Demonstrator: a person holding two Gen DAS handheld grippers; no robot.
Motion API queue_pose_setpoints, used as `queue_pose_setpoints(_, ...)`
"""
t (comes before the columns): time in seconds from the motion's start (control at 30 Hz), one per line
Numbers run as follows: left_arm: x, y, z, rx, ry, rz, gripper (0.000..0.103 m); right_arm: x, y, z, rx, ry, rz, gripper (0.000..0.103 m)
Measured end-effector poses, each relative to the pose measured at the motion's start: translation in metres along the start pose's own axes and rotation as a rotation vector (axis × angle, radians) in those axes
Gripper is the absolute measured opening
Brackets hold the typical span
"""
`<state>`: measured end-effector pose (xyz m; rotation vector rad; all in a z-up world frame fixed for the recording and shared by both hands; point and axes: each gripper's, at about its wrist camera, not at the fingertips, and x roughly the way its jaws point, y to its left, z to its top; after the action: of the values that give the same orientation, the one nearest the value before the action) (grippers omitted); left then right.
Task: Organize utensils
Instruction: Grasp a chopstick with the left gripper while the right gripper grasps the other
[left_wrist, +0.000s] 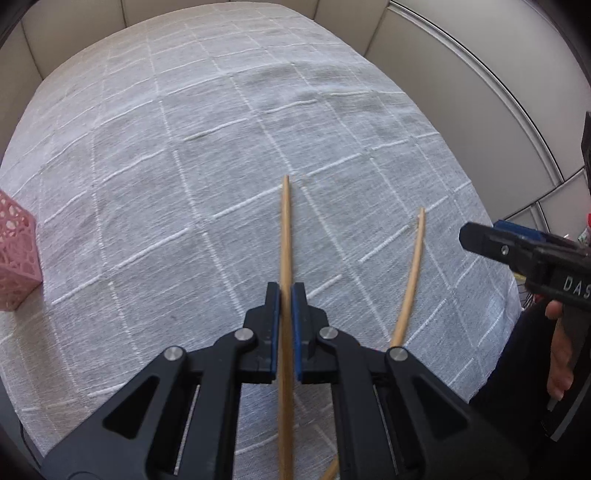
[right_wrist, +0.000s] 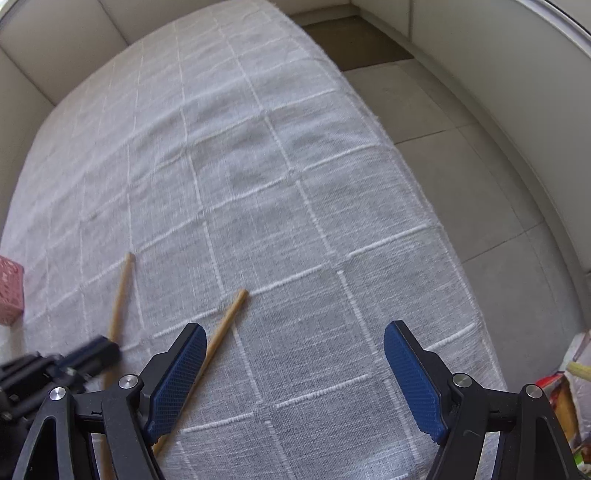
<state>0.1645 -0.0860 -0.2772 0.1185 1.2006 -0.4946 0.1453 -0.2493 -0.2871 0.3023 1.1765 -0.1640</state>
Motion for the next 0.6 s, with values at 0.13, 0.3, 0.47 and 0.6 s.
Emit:
queue_pose_setpoints(0.13, -0.01, 0.021, -0.005, -0.057, -0.015, 0.024, 0.007, 0.015, 0.014, -0.006, -0.041, 0.05, -0.01, 0.083)
queue_pose_setpoints(0.3, -0.022, 0.038, -0.007, -0.095, -0.038, 0.055, 0.007, 0.03, 0.026, -0.012, -0.068, 0.087, -0.025, 0.083)
queue_pose_setpoints(0.47, -0.024, 0.038, -0.006, -0.09, -0.047, 0.052, 0.007, 0.036, 0.037, -0.014, -0.099, 0.065, -0.078, 0.083)
queue_pose_setpoints(0.6, -0.022, 0.041, -0.008, -0.089, -0.039, 0.061, 0.007, 0.037, 0.048, -0.015, -0.131, 0.026, -0.125, 0.079)
